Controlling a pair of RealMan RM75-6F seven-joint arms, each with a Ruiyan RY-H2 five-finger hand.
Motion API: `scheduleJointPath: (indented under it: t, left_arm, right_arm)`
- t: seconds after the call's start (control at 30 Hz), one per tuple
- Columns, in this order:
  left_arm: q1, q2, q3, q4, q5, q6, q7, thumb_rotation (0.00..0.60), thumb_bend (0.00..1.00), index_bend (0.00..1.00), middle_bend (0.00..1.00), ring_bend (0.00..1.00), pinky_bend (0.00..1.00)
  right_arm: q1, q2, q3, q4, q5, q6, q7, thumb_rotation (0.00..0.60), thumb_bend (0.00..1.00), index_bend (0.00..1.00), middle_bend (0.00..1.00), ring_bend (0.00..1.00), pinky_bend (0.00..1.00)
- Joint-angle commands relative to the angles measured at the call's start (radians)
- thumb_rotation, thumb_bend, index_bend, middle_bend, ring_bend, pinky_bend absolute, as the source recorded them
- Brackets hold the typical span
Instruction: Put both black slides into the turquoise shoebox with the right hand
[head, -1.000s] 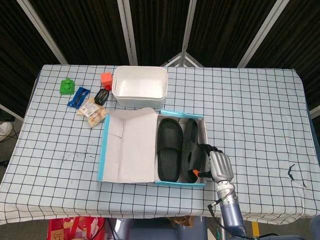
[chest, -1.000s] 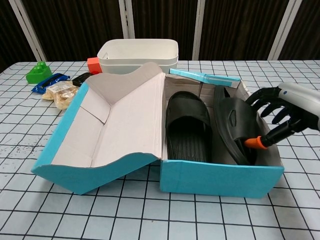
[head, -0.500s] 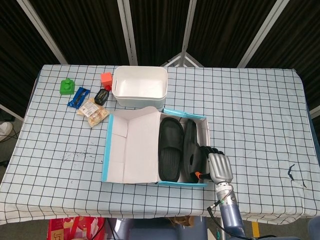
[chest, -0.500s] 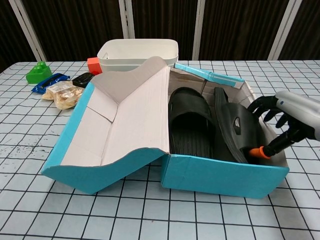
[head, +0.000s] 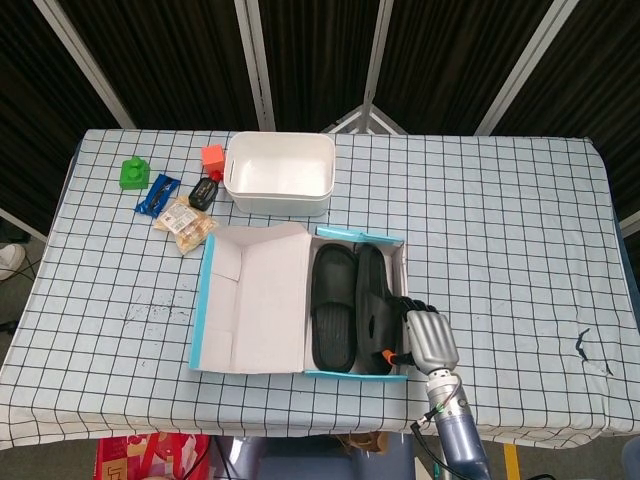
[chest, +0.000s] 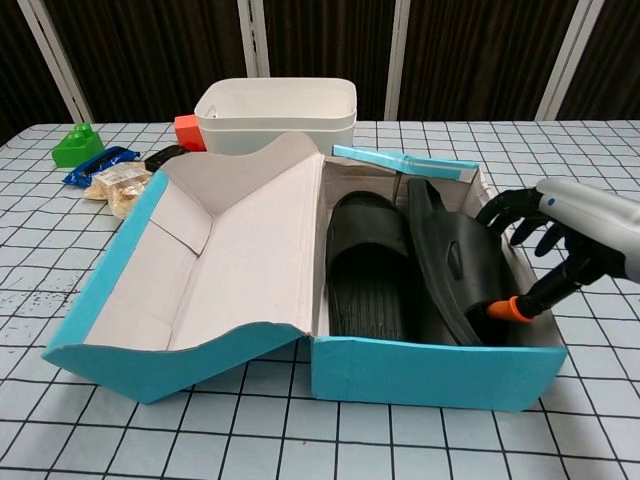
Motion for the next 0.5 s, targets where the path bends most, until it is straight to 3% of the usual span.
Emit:
scheduleJointPath:
  t: [0.03,0.27,0.5]
  left_arm:
    - [0.000,0.001,0.000,0.000,0.000,0.000,-0.002,0.600,0.36,0.03,0.00,0.00,0.00]
    - [0.002,0.003,0.000,0.000,0.001,0.000,-0.009,0.600,0.36,0.03,0.00,0.00,0.00]
    - [0.003,0.005,0.000,-0.001,0.001,0.001,-0.013,0.600,0.36,0.03,0.00,0.00,0.00]
  right_arm:
    - [0.000,0.001,0.008,-0.013,-0.008,-0.004,-0.006,0.600,0.48,0.36,0.29,0.27,0.29]
    - [0.005,0.001,0.030,-0.030,0.012,-0.013,-0.031,0.600,0.41,0.20,0.29,0.26,0.29]
    - [0.028,0.046,0.040,-0.092,0.080,-0.030,-0.118,0.600,0.21,0.03,0.26,0.21,0.29]
